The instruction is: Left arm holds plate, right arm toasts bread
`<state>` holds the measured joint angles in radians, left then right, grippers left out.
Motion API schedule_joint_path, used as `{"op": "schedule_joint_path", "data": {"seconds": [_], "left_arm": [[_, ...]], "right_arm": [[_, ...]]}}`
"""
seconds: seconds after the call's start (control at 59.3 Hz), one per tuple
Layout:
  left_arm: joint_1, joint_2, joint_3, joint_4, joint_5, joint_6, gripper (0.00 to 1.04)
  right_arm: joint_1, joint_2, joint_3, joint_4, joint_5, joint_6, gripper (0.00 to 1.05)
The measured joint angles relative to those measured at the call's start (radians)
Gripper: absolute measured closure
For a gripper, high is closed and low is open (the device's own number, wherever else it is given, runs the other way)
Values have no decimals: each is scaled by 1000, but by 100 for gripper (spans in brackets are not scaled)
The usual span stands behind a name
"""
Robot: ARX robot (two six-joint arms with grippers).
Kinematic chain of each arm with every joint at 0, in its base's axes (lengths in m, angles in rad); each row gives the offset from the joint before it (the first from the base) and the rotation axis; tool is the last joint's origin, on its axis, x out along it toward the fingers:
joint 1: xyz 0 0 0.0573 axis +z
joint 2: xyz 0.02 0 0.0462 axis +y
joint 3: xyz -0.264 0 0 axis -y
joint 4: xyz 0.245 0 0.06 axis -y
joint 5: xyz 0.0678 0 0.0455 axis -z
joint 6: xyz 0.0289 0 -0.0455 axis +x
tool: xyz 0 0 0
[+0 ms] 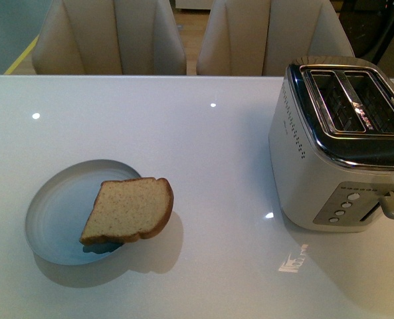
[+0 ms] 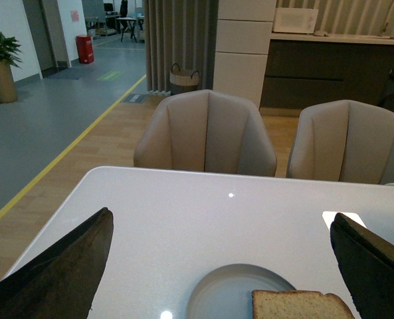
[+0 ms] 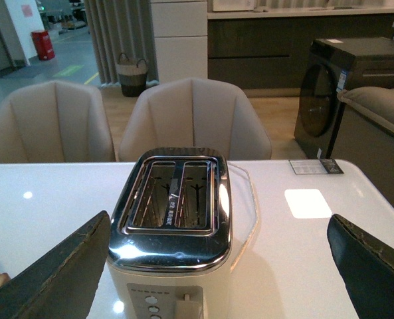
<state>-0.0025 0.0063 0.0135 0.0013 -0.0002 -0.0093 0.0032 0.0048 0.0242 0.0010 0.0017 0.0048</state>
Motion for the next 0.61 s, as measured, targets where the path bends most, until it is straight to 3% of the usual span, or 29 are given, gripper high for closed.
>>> {"op": "schedule_joint_path", "data": {"seconds": [0.506, 0.607], "left_arm": [[0, 0, 0, 0, 0, 0, 7], [43, 184, 134, -312, 137, -80, 7]], "right_arm": [[0, 0, 0, 0, 0, 0, 9], [0, 0, 0, 0, 0, 0, 9]]}}
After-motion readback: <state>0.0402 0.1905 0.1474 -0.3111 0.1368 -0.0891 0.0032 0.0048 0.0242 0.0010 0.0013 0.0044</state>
